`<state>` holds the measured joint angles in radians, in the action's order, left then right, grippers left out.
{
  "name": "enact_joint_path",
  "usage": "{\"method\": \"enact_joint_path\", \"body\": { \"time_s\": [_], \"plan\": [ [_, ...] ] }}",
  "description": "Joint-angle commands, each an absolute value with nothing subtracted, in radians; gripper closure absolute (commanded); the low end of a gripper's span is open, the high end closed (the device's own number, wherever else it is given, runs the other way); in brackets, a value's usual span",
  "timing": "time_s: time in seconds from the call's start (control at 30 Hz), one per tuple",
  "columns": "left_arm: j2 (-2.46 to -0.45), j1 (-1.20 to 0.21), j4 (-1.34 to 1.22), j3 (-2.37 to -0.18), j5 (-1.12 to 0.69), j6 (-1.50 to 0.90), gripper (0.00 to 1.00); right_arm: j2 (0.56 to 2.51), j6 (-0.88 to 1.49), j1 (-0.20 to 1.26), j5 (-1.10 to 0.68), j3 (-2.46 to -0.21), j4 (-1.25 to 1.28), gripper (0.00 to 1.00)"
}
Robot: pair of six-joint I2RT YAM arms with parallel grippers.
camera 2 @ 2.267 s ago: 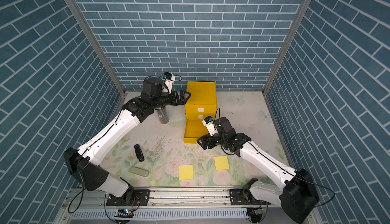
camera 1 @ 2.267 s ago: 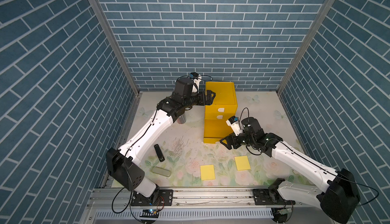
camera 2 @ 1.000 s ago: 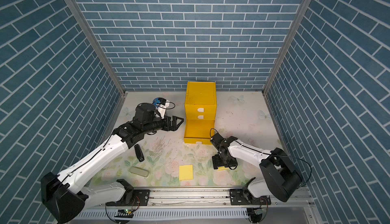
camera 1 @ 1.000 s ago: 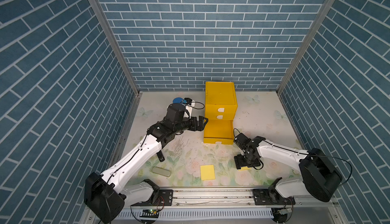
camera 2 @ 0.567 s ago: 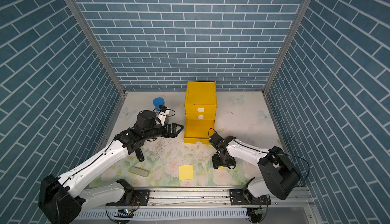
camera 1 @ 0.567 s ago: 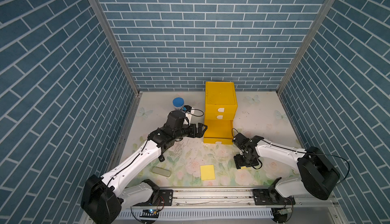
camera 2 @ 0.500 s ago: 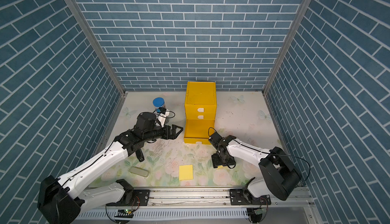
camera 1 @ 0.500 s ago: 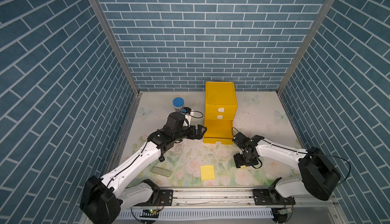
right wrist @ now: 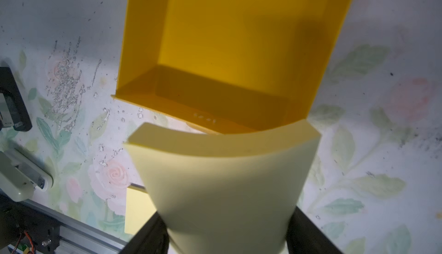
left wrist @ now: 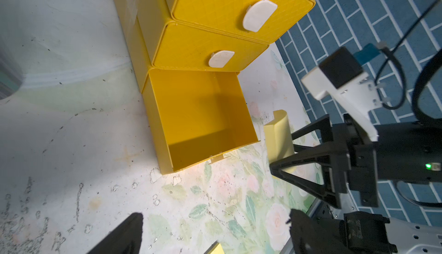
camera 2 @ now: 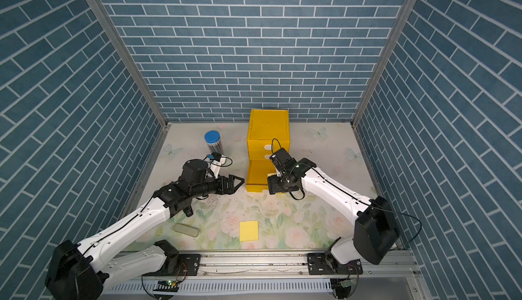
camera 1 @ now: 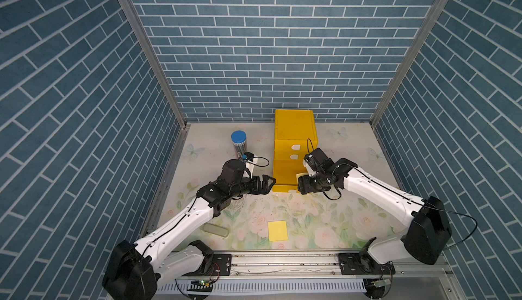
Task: Please put the sticky notes in the drawer by color
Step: Pick up the sticky notes from the center of the board, then place the sticky notes in the drawer.
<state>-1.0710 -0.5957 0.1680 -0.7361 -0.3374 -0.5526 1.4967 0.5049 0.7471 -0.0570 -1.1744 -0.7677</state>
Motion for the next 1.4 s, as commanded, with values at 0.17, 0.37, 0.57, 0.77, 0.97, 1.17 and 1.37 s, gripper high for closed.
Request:
{"method": "enact_joint_path", "body": {
  "time_s": [0.17, 0.37, 0.57, 0.77, 0.97, 1.17, 1.37],
  "plan": [
    [-1.044, -0.668, 0.291, -0.731, -0.209, -0.527, 0.0, 1.709, 0.424, 0.712, -0.017, -1.352, -0.727, 0.25],
    [-1.049, -0.769, 0.338, -0.716, -0.109, -0.55, 0.0, 1.811, 0.411, 0.679, 0.024, -1.386, -0.742, 0.24],
    [-1.058, -0.848, 0.339, -0.69, -0.068, -0.59, 0.0, 1.871, 0.411, 0.678, 0.031, -1.41, -0.728, 0.23],
    [-1.1, -0.95, 0.39, -0.677, 0.016, -0.643, 0.0, 1.884, 0.419, 0.68, 0.071, -1.388, -0.727, 0.18],
    [-1.172, -1.065, 0.469, -0.671, 0.124, -0.718, 0.0, 1.879, 0.417, 0.68, 0.071, -1.382, -0.708, 0.15],
    [-1.298, -1.224, 0.462, -0.706, 0.188, -0.815, 0.0, 1.881, 0.413, 0.68, 0.061, -1.378, -0.698, 0.13],
    [-1.422, -1.296, 0.485, -0.783, 0.232, -0.849, 0.0, 1.793, 0.42, 0.689, 0.036, -1.349, -0.673, 0.14]
  ]
}}
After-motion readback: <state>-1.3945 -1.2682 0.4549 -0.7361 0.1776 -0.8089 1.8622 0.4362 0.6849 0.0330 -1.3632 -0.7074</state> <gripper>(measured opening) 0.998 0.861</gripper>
